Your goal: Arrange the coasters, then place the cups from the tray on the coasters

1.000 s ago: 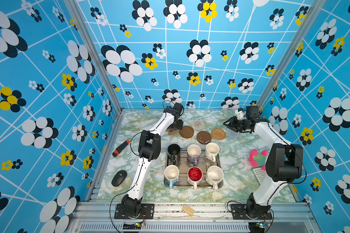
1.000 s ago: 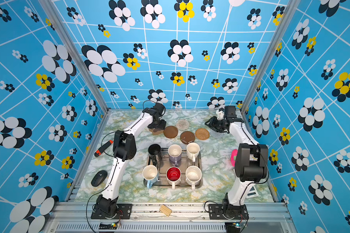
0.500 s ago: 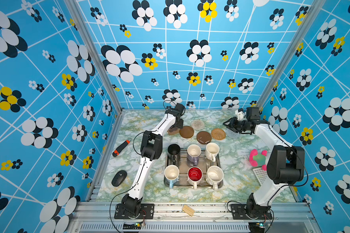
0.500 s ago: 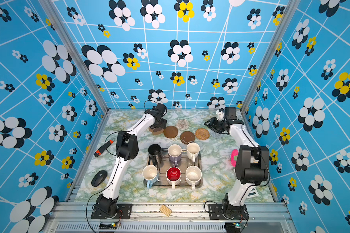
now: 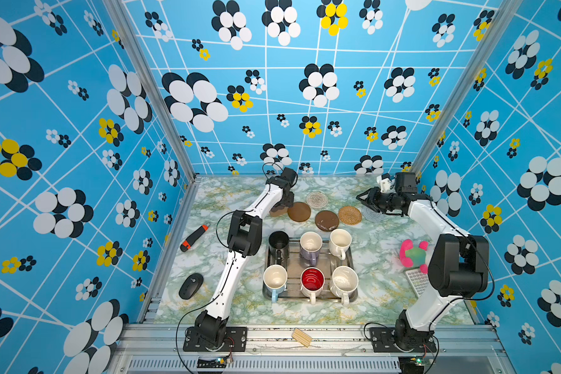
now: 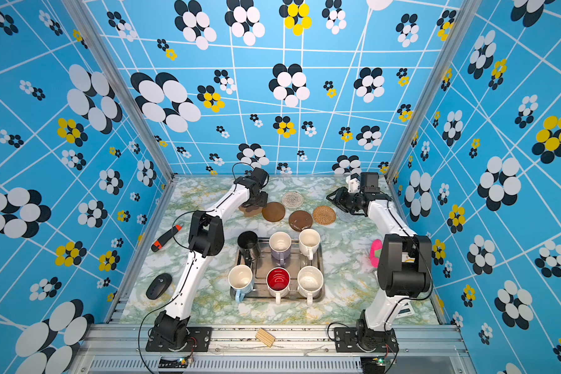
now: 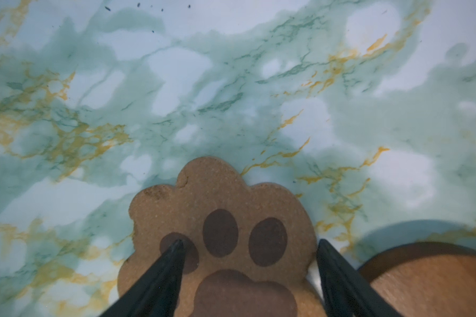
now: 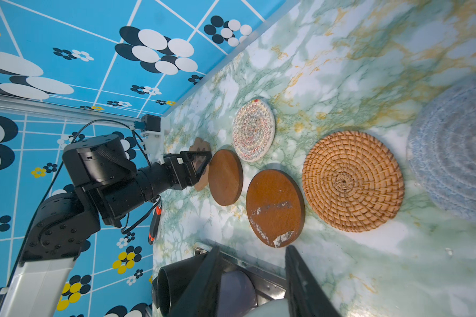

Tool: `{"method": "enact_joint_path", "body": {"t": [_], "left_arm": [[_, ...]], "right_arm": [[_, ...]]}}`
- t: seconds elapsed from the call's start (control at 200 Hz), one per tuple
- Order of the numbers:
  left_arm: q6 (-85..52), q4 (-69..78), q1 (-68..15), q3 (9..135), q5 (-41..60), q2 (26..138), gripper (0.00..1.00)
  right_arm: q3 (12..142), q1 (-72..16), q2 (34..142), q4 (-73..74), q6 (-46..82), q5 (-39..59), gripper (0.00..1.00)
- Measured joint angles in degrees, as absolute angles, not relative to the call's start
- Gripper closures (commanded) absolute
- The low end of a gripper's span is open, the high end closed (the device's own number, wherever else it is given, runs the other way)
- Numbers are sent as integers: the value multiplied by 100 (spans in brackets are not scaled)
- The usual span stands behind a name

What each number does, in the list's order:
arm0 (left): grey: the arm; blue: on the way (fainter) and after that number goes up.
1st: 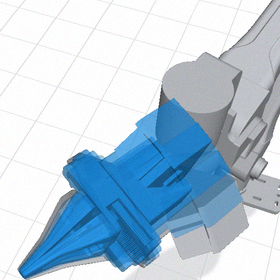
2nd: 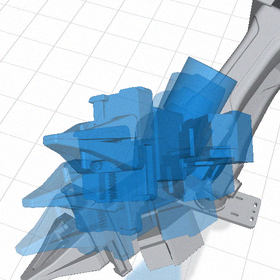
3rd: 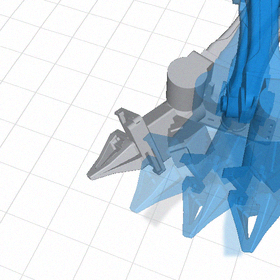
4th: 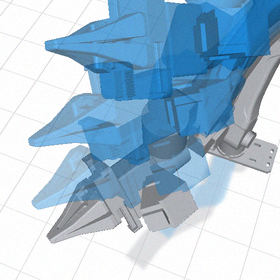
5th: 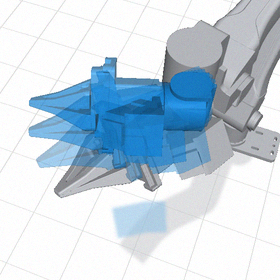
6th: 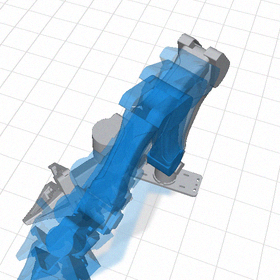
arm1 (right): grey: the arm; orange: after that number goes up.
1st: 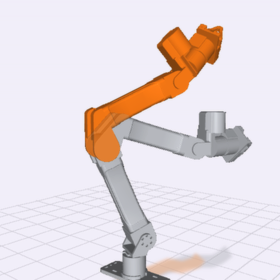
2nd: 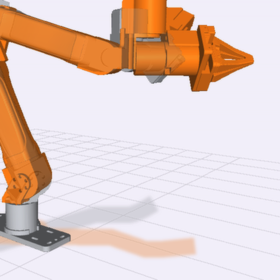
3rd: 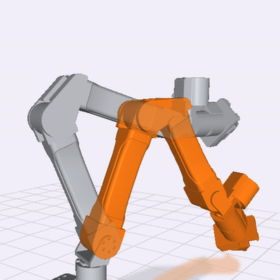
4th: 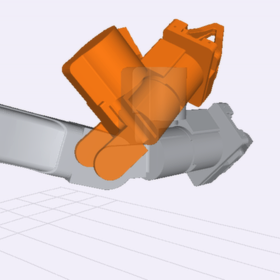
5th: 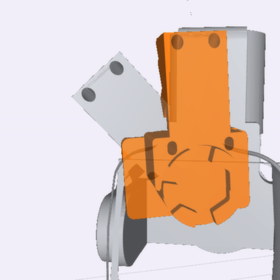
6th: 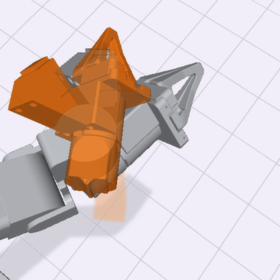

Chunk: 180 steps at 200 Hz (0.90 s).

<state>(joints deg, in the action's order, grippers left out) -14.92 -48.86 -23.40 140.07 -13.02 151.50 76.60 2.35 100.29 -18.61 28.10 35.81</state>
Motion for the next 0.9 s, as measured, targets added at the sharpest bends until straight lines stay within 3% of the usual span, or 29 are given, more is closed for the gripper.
{"method": "enact_joint_path", "body": {"t": [0.9], "left_arm": [[-1125, -5013, -1745, 13124, -1835, 14630, 35]], "right_arm": [[7303, 187, 9878, -1559, 2974, 3677, 59]]}}
